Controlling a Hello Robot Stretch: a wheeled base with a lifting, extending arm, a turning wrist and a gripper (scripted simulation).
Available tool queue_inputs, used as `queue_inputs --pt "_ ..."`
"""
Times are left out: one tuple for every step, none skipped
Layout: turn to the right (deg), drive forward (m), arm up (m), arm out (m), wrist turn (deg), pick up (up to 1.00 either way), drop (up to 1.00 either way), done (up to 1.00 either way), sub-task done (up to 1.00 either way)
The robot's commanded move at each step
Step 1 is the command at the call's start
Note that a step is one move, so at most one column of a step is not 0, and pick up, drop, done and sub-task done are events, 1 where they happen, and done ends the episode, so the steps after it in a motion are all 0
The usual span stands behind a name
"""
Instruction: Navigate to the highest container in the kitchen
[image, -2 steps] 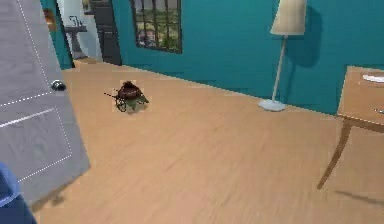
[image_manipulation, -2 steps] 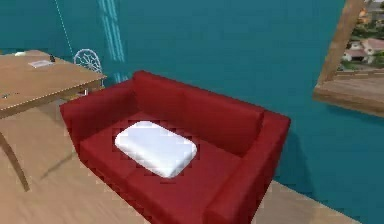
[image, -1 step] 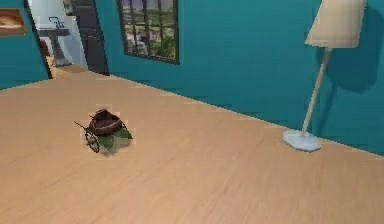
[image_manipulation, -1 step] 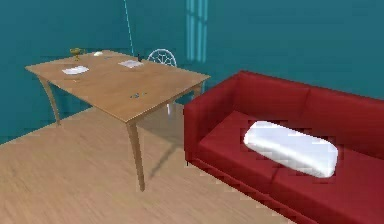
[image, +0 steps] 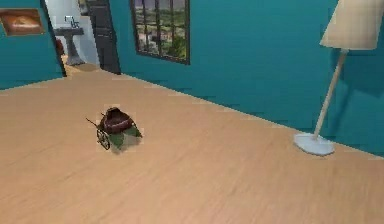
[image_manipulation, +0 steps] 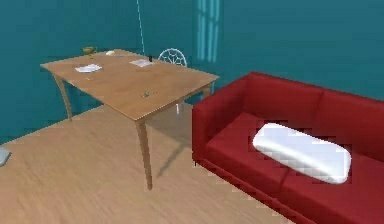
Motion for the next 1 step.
queue_inputs --pt "6.0 0.00 0.00 0.00 0.0 0.00 0.00 0.00 0.00"
